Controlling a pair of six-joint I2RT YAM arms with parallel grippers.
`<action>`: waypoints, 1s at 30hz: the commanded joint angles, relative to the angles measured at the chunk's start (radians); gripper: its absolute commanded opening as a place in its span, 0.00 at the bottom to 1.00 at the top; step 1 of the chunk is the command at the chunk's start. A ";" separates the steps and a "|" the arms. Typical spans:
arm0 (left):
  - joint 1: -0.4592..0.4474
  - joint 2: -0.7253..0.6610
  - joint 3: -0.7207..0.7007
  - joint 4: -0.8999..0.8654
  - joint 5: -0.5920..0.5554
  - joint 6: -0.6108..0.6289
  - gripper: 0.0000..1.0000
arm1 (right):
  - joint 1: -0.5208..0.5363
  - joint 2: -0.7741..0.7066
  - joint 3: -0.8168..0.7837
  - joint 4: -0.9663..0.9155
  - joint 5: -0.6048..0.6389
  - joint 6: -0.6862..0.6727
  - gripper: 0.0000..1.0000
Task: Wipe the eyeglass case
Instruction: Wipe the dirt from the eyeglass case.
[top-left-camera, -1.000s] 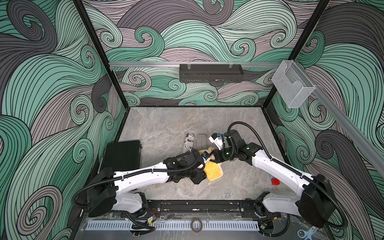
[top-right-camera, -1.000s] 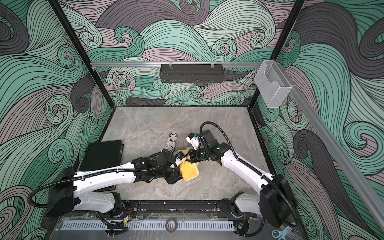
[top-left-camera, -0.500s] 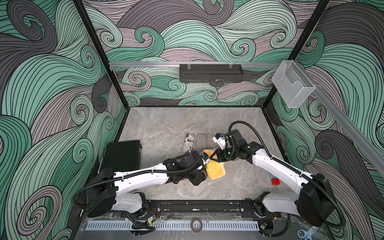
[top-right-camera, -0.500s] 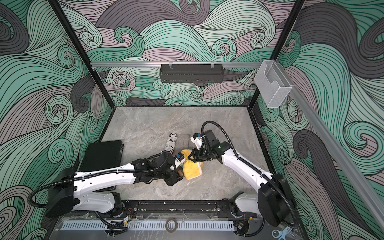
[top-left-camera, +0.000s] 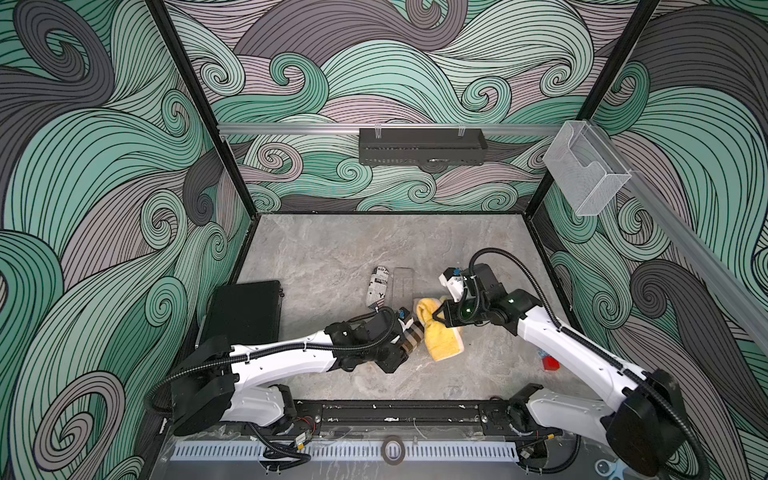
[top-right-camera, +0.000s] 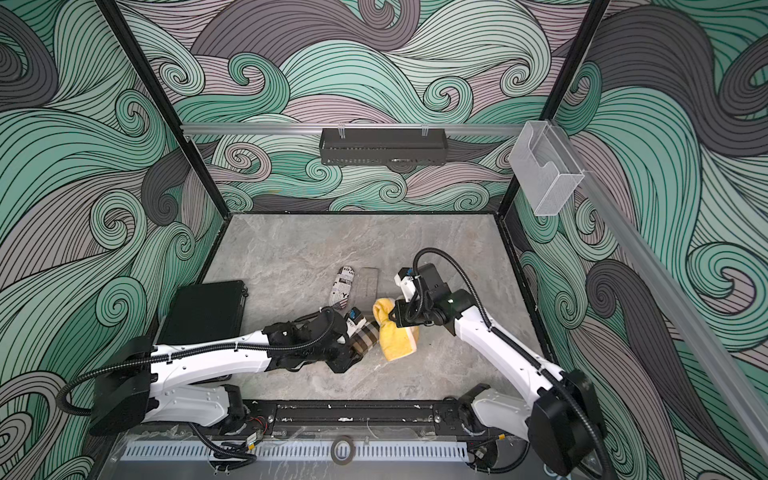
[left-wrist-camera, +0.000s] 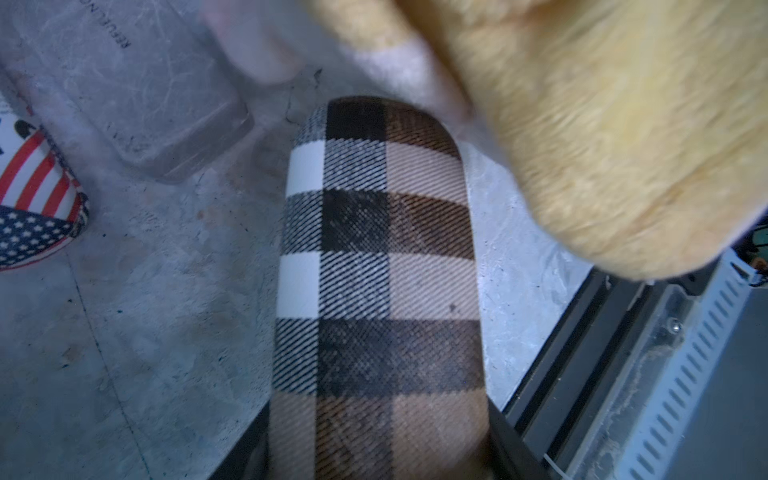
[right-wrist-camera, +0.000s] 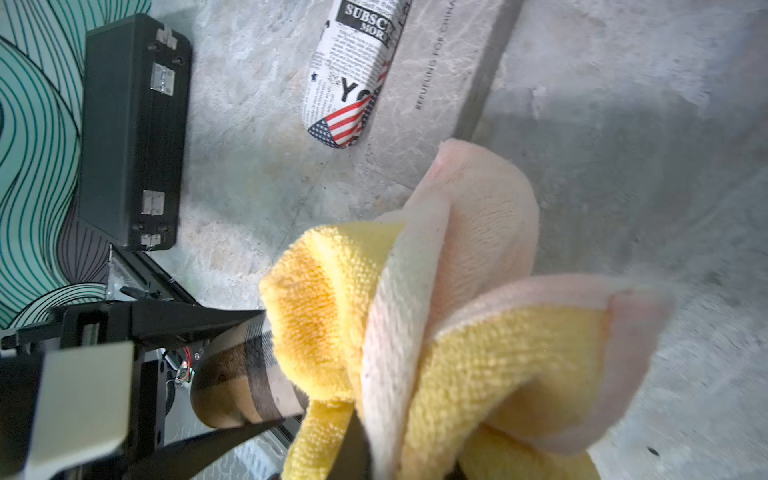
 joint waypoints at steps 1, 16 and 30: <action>-0.021 -0.014 -0.040 0.093 -0.077 -0.052 0.51 | -0.002 -0.059 -0.021 -0.043 0.070 0.015 0.00; -0.035 0.168 -0.123 0.229 -0.198 -0.083 0.52 | -0.006 -0.095 -0.025 -0.061 0.072 0.014 0.00; -0.082 0.200 -0.136 0.214 -0.217 -0.139 0.69 | -0.008 -0.092 -0.047 -0.054 0.061 0.008 0.00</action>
